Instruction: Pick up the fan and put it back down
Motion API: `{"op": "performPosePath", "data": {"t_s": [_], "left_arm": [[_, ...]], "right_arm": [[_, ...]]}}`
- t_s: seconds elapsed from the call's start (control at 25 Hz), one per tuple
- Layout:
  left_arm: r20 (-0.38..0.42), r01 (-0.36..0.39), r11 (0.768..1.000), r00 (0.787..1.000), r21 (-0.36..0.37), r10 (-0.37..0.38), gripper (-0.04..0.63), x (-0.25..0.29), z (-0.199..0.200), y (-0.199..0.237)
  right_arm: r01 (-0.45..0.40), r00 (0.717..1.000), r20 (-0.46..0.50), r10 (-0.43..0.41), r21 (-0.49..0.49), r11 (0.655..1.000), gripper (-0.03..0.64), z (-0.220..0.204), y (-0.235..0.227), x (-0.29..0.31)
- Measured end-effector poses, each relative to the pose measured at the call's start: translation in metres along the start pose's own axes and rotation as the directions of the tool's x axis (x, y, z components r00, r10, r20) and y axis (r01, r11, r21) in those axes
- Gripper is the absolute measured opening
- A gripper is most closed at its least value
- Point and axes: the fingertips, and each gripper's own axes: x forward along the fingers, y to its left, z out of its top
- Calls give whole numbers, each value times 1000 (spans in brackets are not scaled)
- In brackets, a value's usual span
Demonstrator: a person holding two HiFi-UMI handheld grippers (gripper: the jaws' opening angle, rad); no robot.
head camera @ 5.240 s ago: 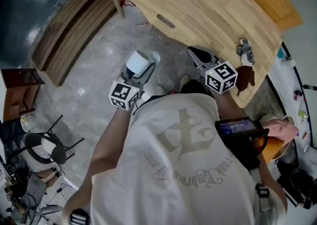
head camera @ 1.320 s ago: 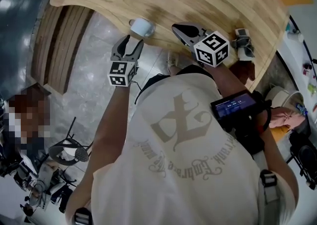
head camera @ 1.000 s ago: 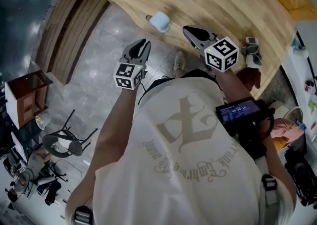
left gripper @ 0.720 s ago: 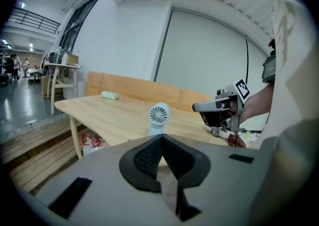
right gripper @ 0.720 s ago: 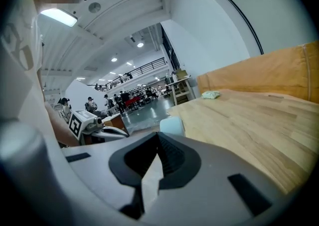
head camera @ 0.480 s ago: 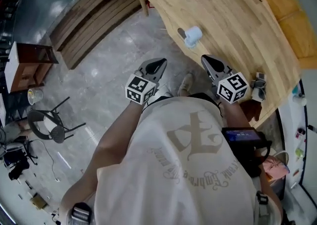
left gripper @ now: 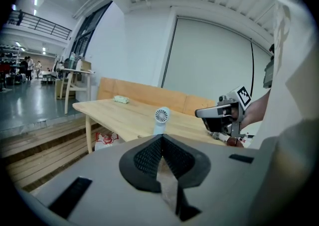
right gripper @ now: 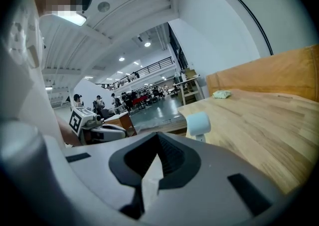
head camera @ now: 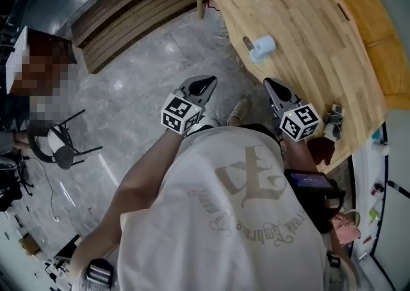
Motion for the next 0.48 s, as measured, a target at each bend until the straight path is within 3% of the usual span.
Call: {"op": "performPosePath", "data": {"t_s": [0.48], "left_arm": [[-6,26,1000,1000,6,-26,9,10,-1,-4]], "right_arm": [[5,1000,5,-5,-5,1000,14,4,-4,0]]}}
